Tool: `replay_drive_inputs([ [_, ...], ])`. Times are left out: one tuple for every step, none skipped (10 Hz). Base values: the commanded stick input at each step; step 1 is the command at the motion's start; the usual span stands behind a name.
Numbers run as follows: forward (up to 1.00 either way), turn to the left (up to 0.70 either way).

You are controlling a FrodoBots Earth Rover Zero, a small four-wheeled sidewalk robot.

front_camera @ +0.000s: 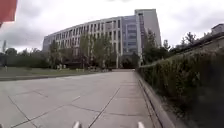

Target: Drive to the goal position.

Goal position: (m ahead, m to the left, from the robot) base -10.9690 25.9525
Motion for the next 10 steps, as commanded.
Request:
replay_drive_inputs([
  [0.0,0.82],
  [0.0,0.82],
  [0.0,0.82],
  [0.0,0.82],
  [0.0,0.82],
  [0.0,0.85],
  [0.0,0.85],
  [0.0,0.85],
  [0.0,0.85],
  [0.0,0.85],
])
